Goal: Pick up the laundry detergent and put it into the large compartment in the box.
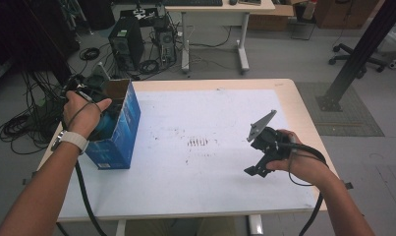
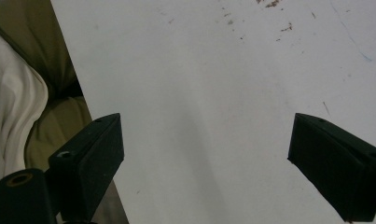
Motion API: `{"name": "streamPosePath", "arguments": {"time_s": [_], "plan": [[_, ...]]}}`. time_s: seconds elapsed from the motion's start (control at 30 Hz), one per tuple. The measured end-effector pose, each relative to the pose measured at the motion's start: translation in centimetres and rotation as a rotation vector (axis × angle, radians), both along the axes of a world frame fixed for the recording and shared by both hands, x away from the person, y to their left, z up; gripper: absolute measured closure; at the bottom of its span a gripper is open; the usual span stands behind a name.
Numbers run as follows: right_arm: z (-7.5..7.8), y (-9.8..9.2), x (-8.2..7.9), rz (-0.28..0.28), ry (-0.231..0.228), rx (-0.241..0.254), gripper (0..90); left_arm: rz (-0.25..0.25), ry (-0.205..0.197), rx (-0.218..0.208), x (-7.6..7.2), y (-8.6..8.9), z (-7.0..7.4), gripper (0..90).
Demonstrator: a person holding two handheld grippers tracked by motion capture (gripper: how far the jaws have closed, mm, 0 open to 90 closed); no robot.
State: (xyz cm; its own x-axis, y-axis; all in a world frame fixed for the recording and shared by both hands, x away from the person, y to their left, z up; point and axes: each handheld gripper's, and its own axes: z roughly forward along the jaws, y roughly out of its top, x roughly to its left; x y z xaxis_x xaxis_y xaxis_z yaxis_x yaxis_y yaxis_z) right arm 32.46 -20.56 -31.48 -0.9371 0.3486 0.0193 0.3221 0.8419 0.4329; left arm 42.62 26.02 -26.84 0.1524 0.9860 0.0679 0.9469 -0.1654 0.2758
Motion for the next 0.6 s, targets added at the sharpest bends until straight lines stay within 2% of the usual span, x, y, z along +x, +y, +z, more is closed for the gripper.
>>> {"name": "streamPosePath", "arguments": {"time_s": [0.43,0.6], "plan": [[-0.23,-0.11,0.02,-0.004,0.003,0.002,10.5,-0.009,0.003,0.002,0.09,-0.06,-0.59,37.5],[-0.36,-0.22,-0.04,-0.004,0.006,0.001,10.5,-0.009,0.005,-0.011,0.27,0.24,-0.65,37.4]]}}
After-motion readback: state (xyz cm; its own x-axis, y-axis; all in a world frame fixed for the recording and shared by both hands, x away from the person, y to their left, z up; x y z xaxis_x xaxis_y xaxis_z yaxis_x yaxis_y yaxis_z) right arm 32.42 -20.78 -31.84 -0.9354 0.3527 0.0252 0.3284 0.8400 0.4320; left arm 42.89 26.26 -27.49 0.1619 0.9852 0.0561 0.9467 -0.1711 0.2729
